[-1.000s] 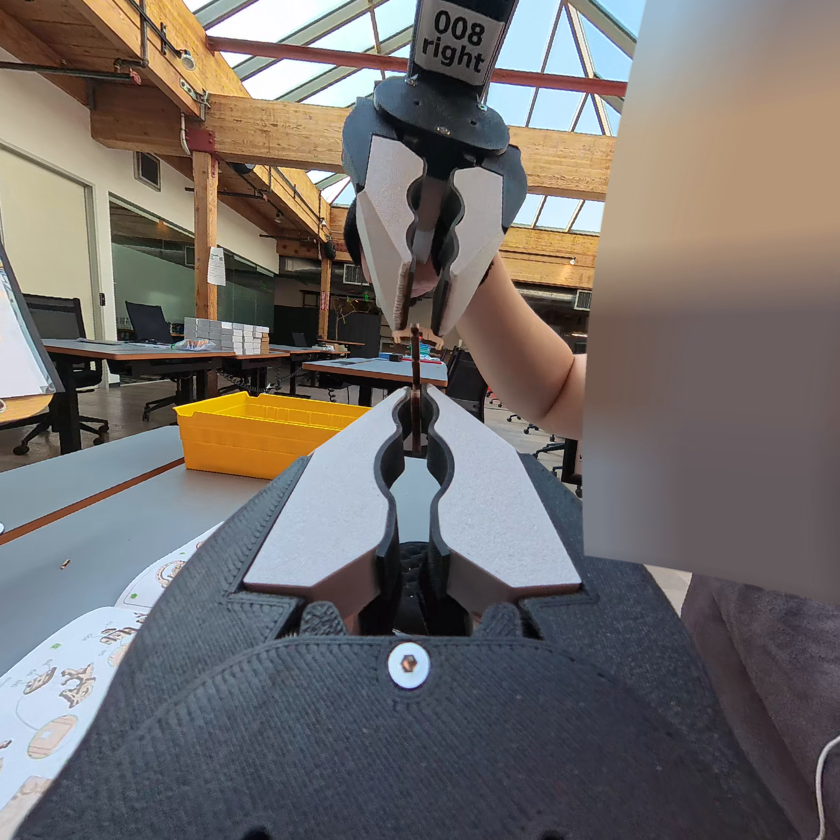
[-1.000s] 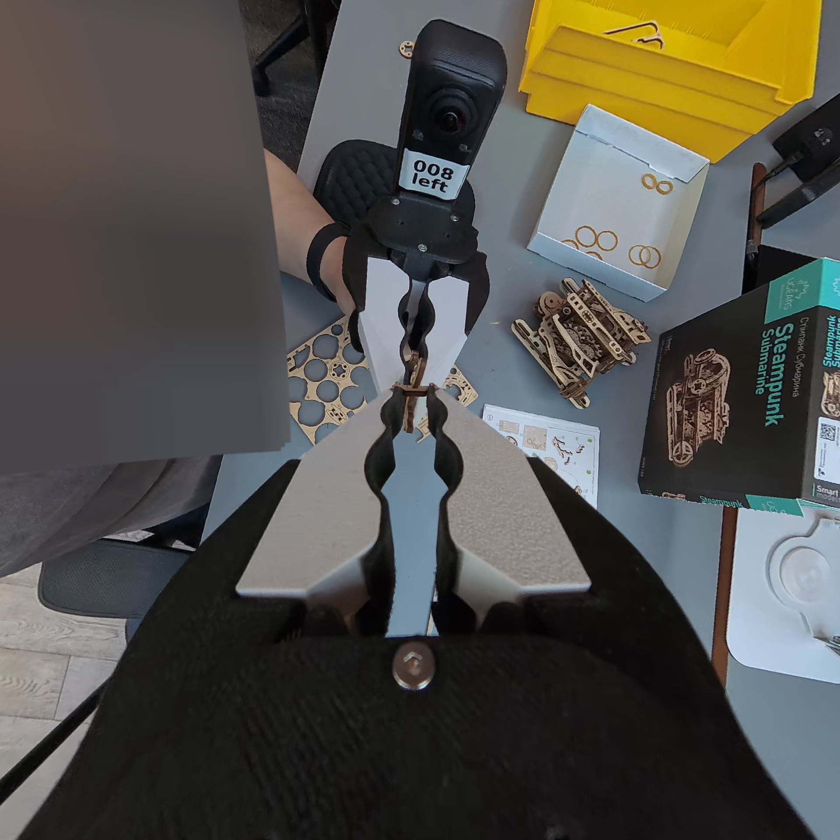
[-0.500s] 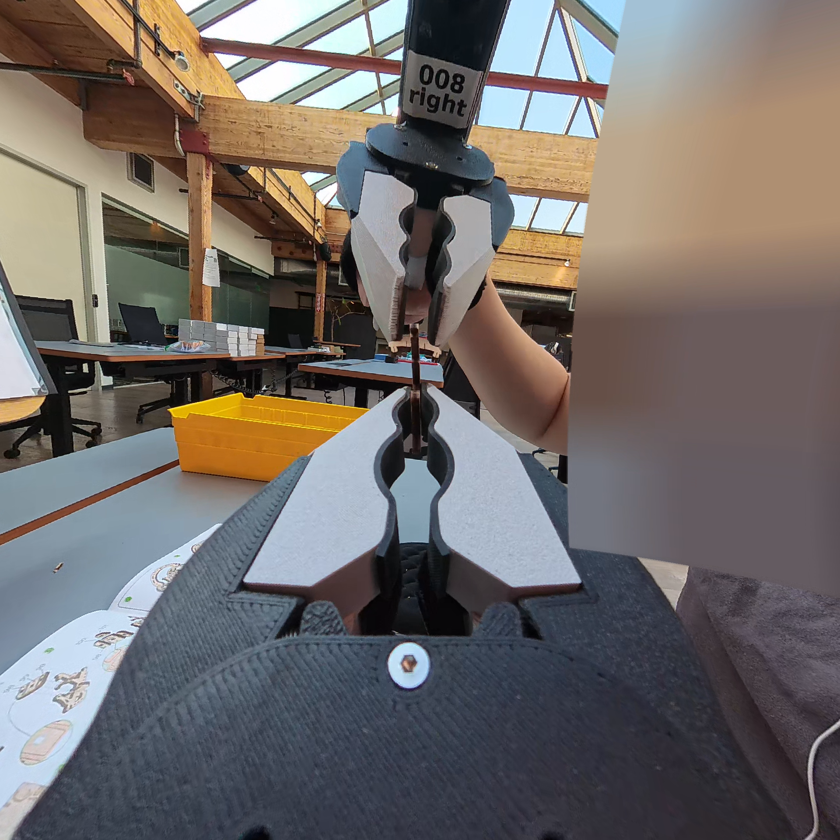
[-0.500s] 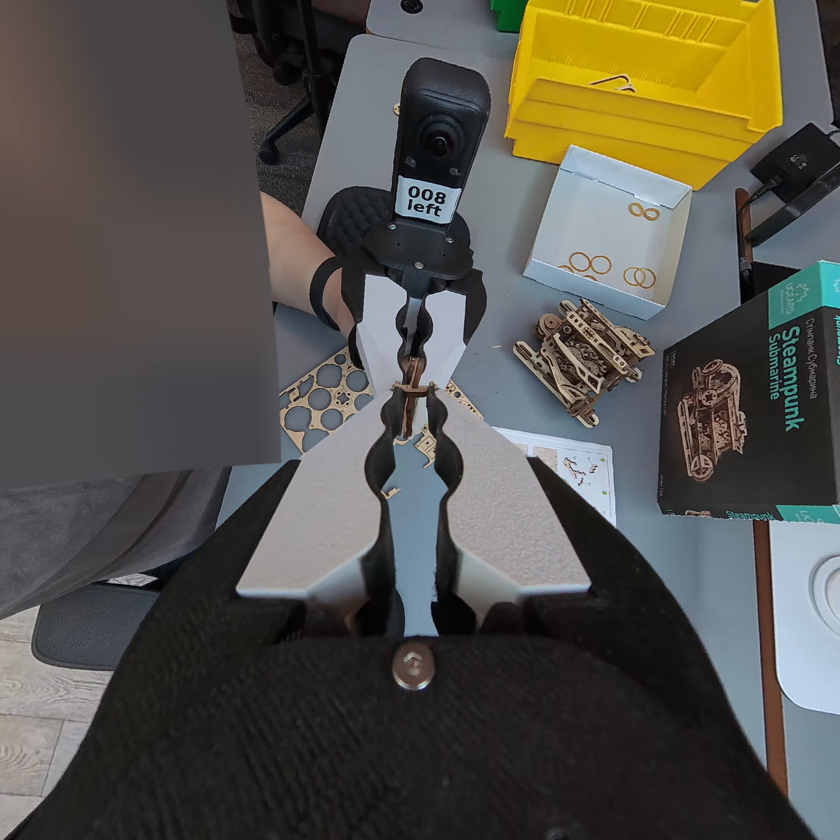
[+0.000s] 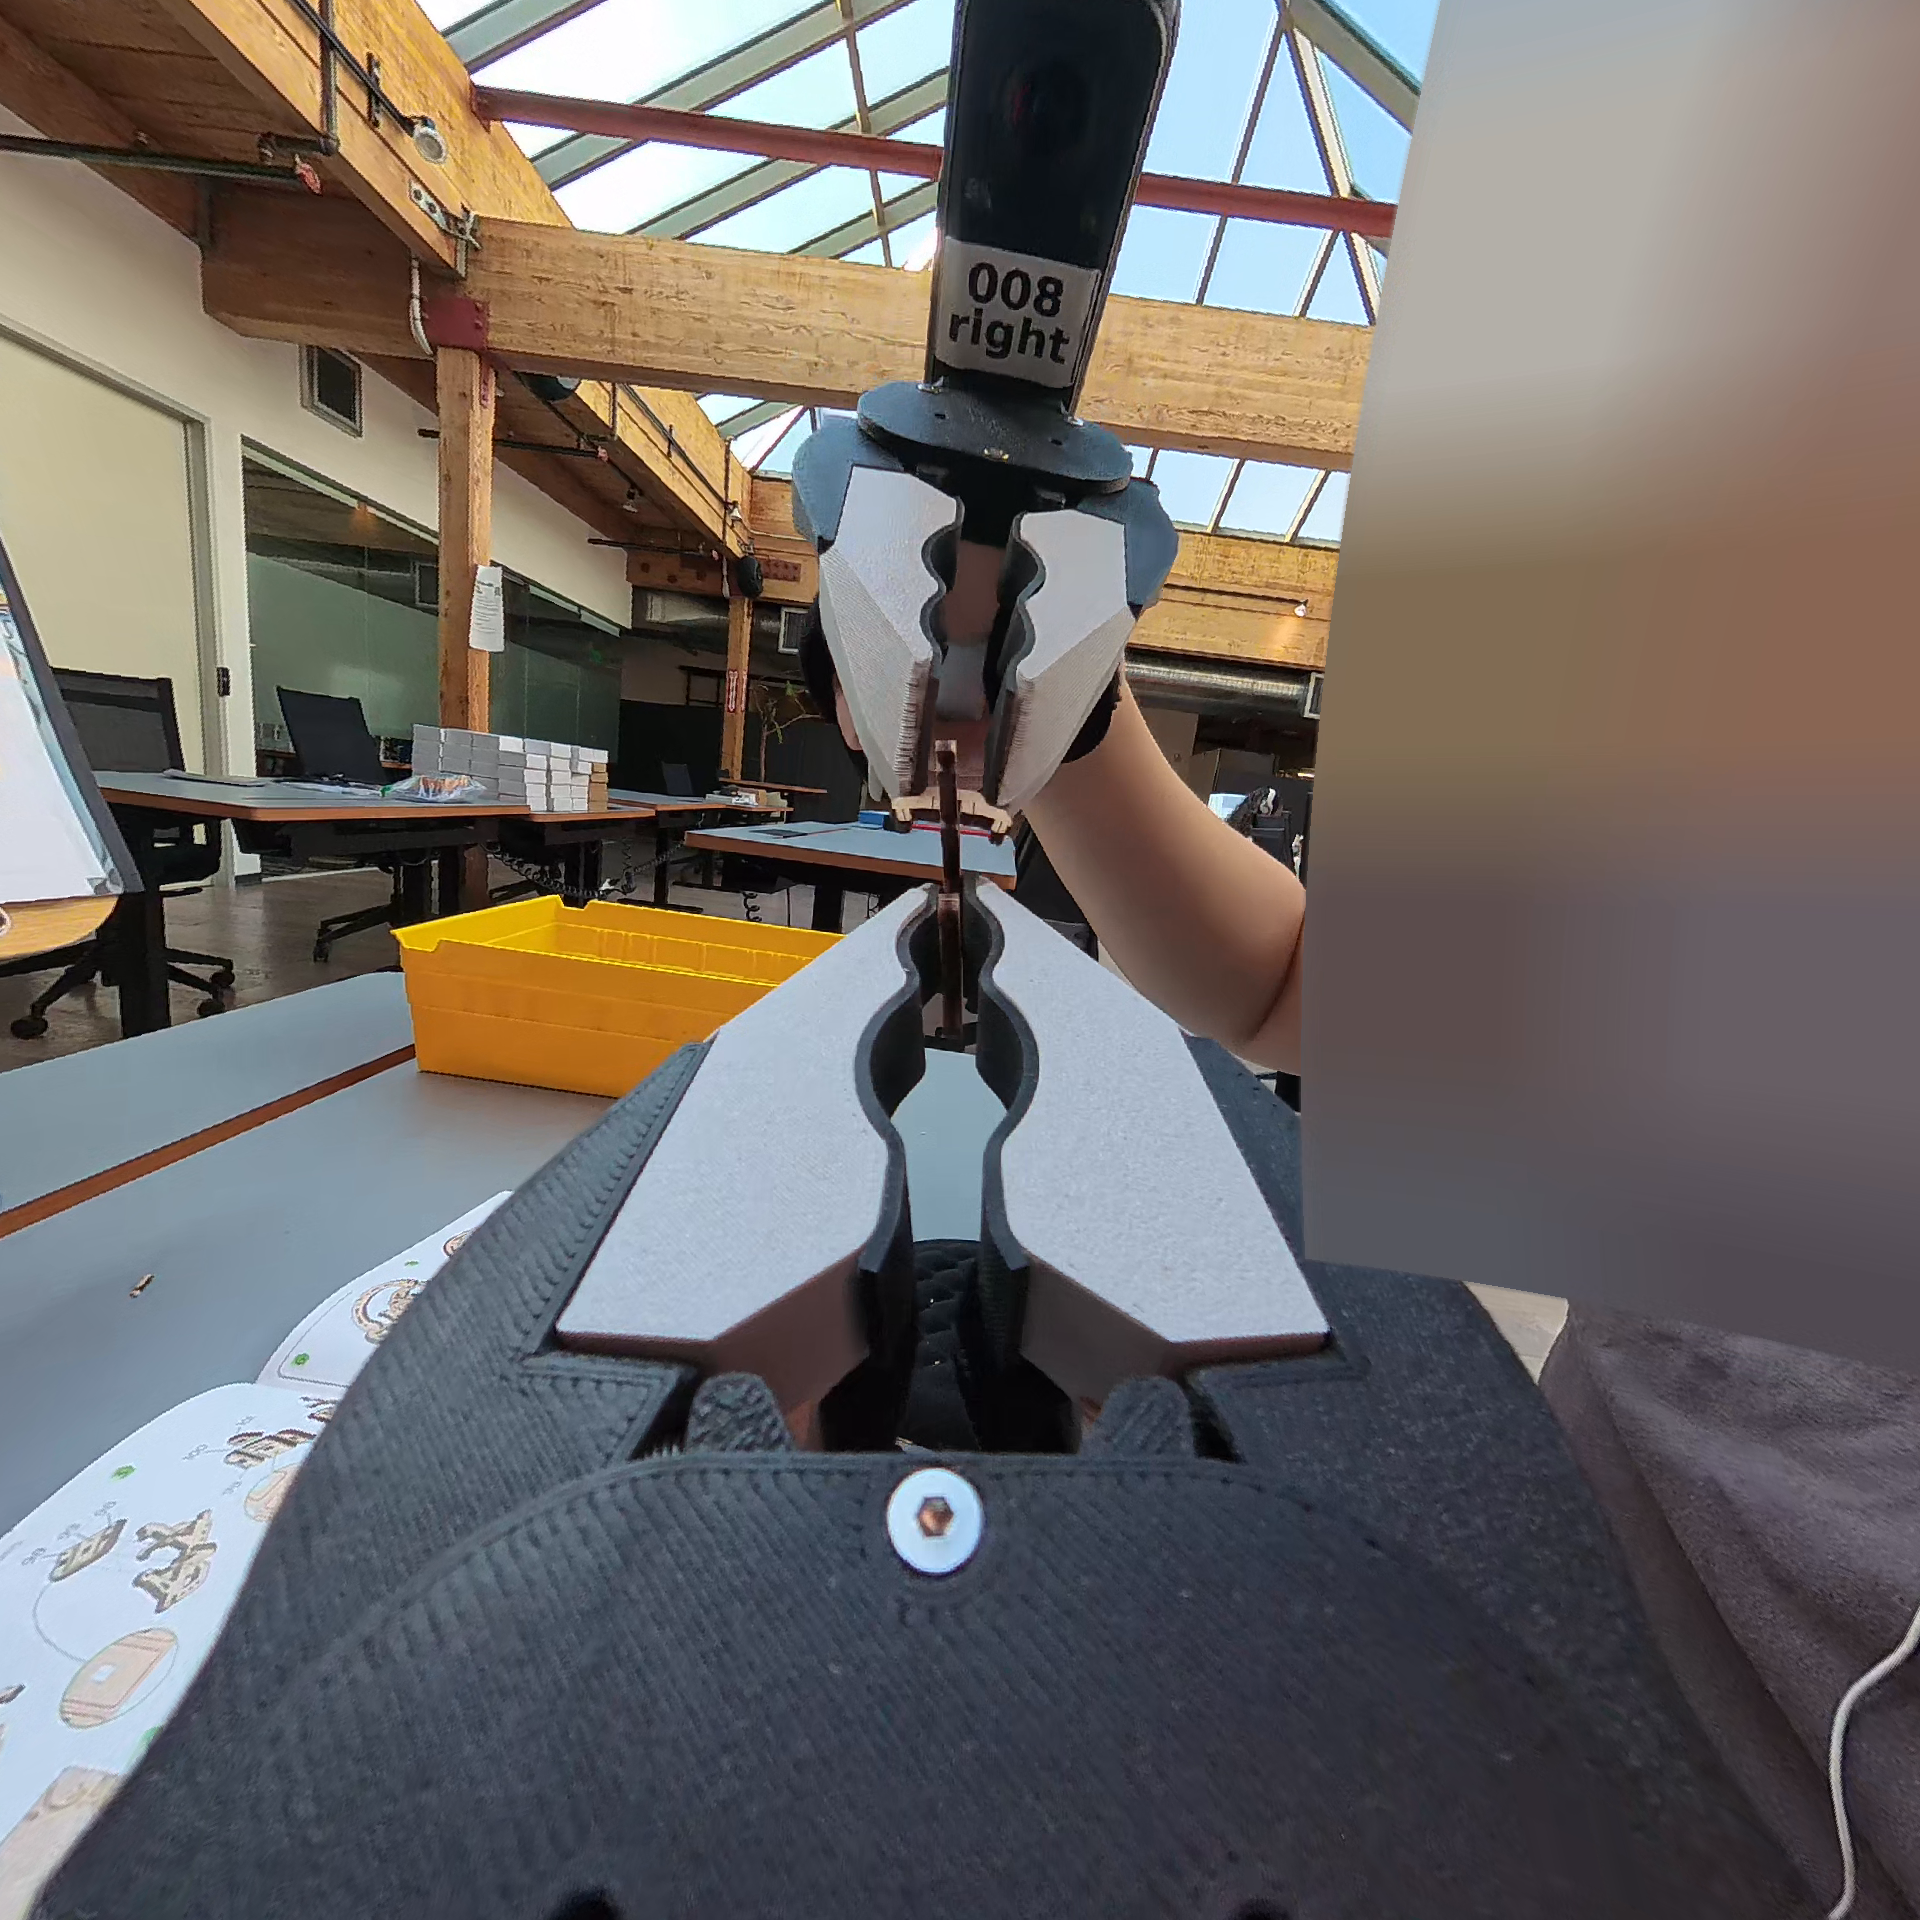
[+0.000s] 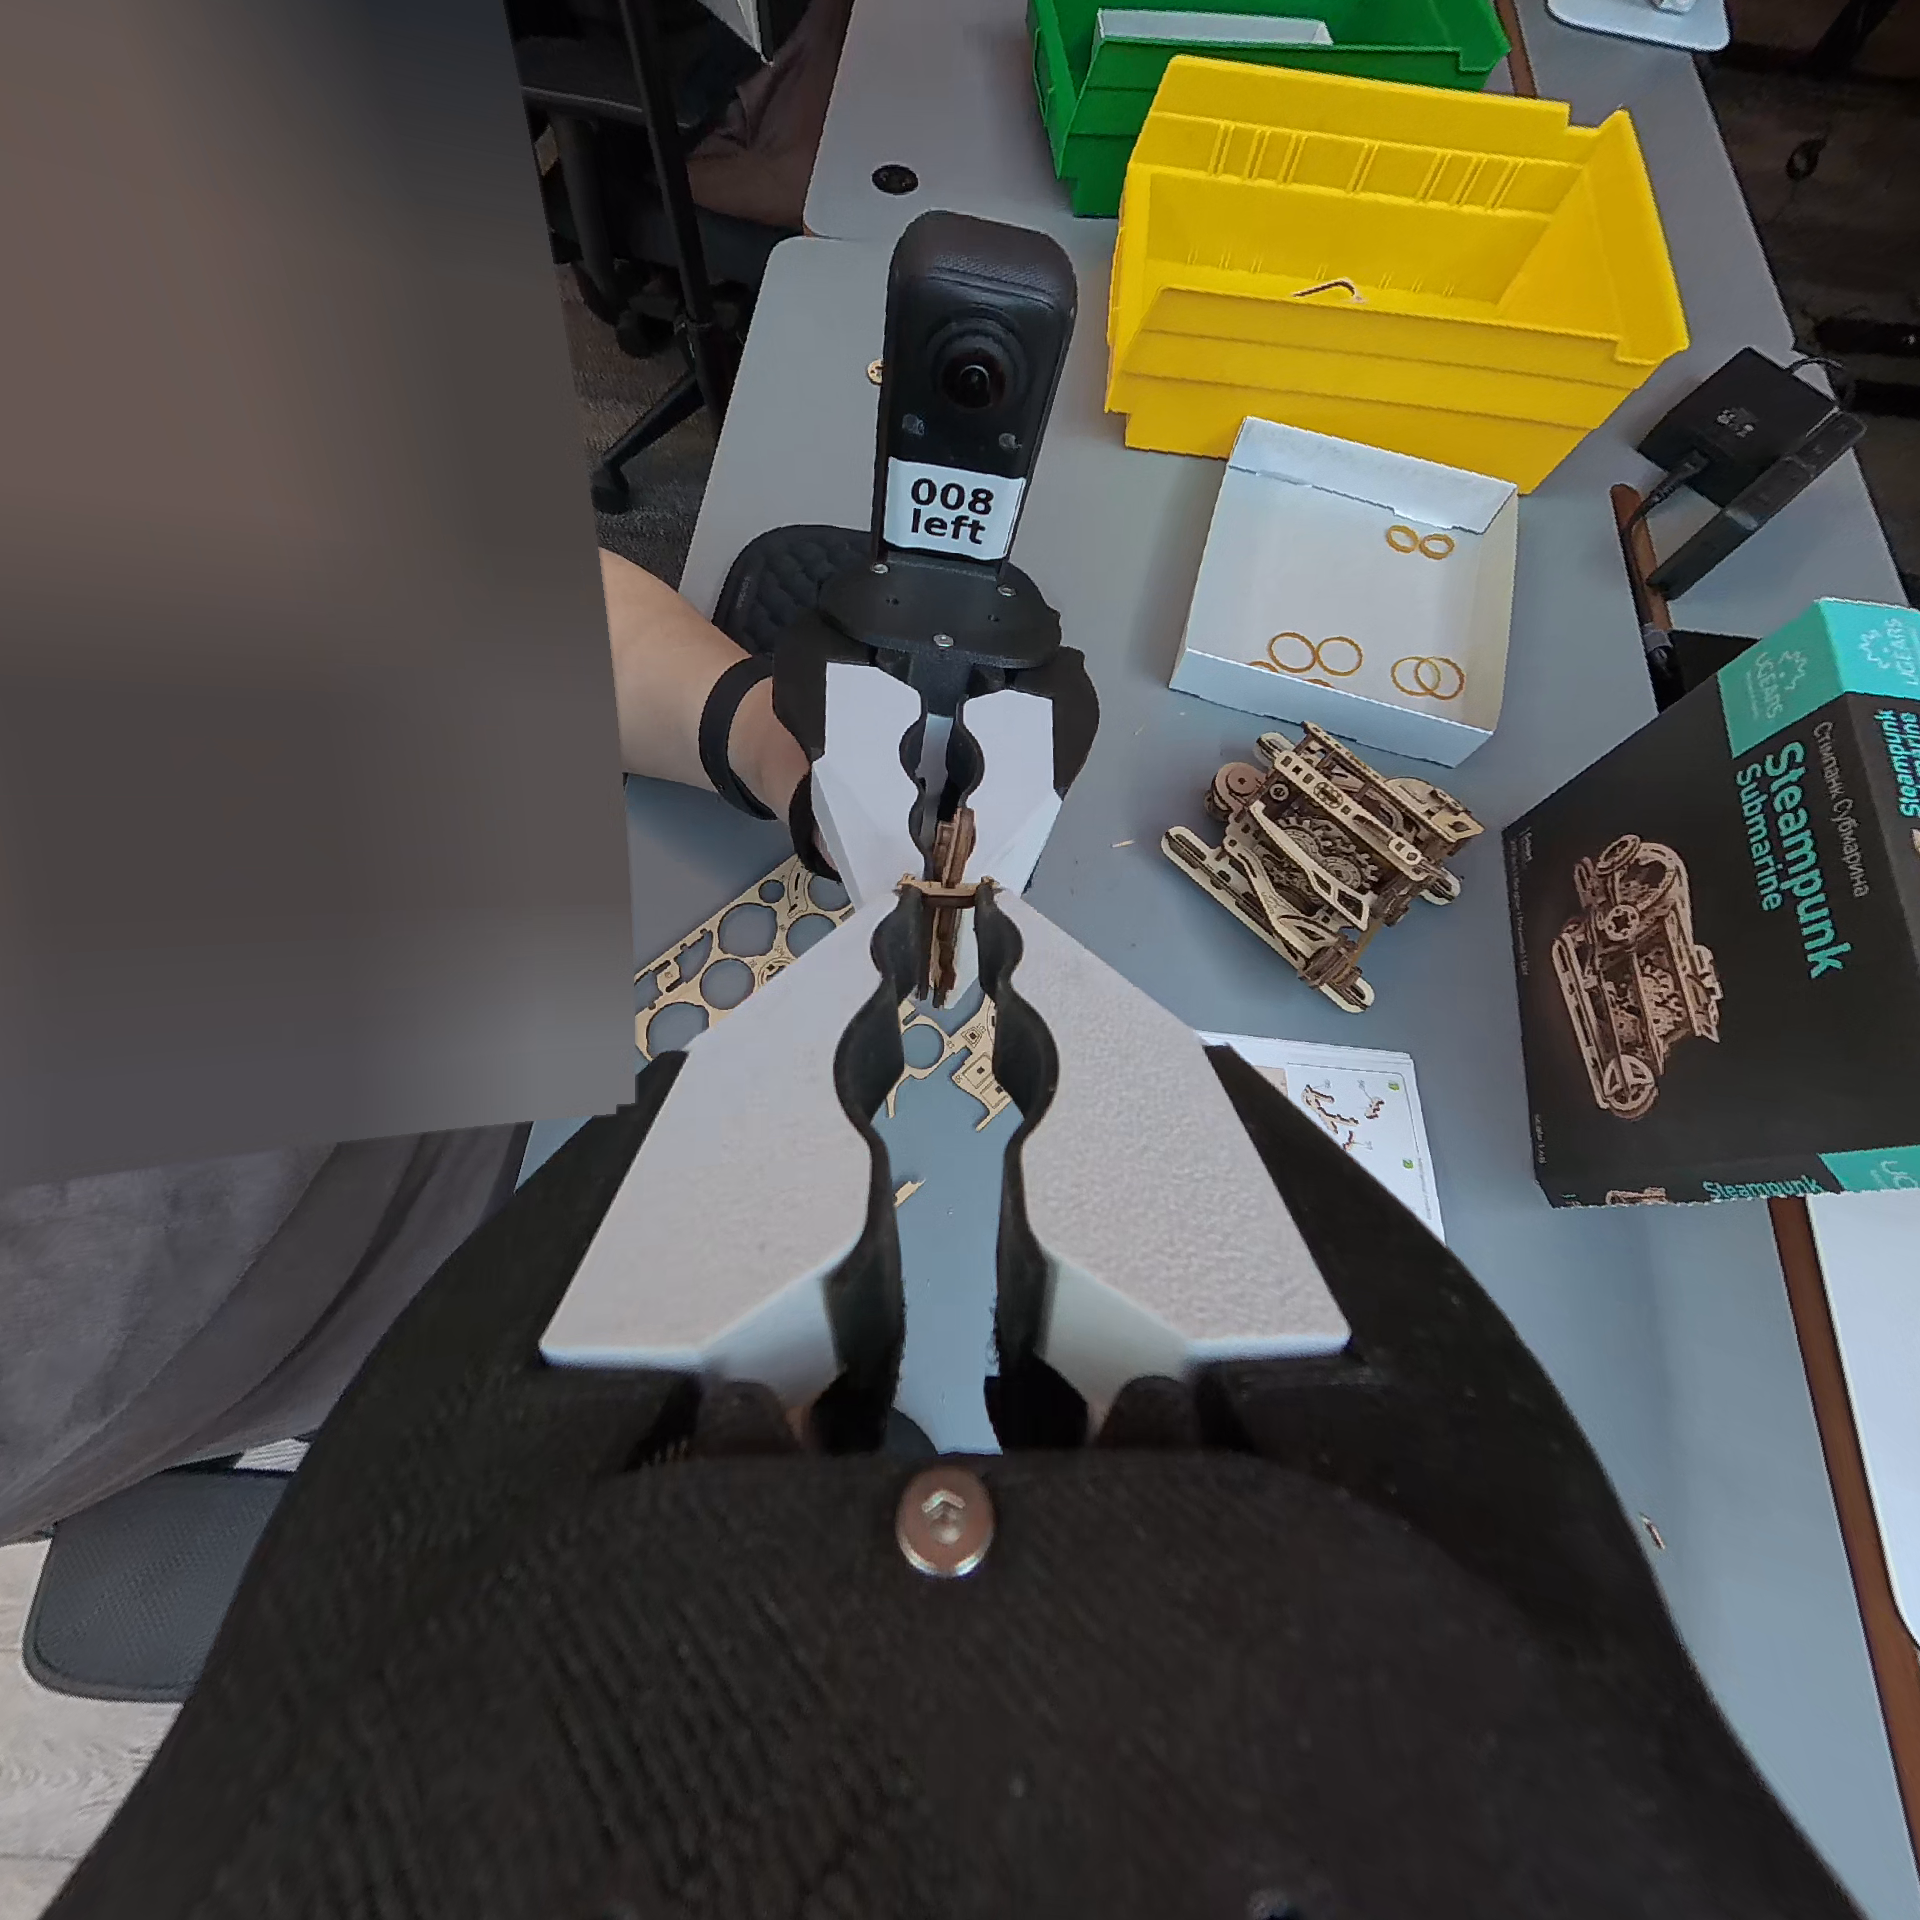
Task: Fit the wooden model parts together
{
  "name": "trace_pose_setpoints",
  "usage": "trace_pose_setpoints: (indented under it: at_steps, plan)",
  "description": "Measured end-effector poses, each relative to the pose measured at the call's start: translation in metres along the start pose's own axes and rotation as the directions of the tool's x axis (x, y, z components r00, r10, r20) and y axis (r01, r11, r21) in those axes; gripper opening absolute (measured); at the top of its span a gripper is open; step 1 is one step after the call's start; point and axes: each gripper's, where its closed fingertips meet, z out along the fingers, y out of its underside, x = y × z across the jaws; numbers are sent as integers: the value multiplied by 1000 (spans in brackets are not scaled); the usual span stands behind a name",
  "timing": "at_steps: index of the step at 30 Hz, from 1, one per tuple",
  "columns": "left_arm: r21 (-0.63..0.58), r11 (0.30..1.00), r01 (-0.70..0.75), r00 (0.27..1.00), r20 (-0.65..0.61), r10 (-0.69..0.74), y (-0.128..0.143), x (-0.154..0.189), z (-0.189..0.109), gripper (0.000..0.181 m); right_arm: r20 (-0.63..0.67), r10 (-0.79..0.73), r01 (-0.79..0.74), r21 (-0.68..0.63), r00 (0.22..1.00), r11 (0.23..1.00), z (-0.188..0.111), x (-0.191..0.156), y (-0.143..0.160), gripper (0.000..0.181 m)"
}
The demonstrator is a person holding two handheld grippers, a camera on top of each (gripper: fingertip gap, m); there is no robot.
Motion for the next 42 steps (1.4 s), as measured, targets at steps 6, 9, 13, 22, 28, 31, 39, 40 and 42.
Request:
trace_pose_setpoints:
  at_steps: [6, 9, 13, 22, 28, 31, 39, 40, 42]
  plan:
    - [-22, 1000, -11, 1000, 8, 11, 4, -1, 0, 0, -47, -30, 31, 9, 998, 999, 1, 1, 4, 8]
    - [-45, 999, -8, 1000, 3, 9, 7, -1, 1, 0, -59, -41, 42, 5, 997, 999, 1, 1, 7, 8]
    - [-48, 999, -3, 1000, 5, 3, 8, -2, 2, 0, -60, -35, 36, 28, 998, 999, 1, 1, 8, 7]
    - [-57, 998, -6, 1000, 27, 8, 11, -5, 3, 0, -59, -22, 25, 46, 998, 999, 3, 3, 12, 7]
    - [-42, 999, -12, 999, 42, 14, 9, -6, 2, 0, -60, -25, 27, 45, 998, 999, 5, 4, 13, 7]
    - [-52, 999, -14, 999, 38, 16, 9, -5, 2, 0, -51, -24, 27, 44, 998, 999, 5, 3, 13, 7]
    - [-141, 990, -8, 1000, 5, 9, 18, 0, 4, 0, -20, -67, 65, -94, 998, 993, 4, -3, 20, 8]
    - [-154, 988, -11, 1000, 2, 12, 20, 1, 5, 0, -9, -69, 67, -120, 998, 990, 4, -4, 22, 8]
    - [-178, 984, -14, 1000, -13, 11, 24, 3, 6, 0, 29, -72, 76, -172, 997, 982, 4, -6, 25, 8]
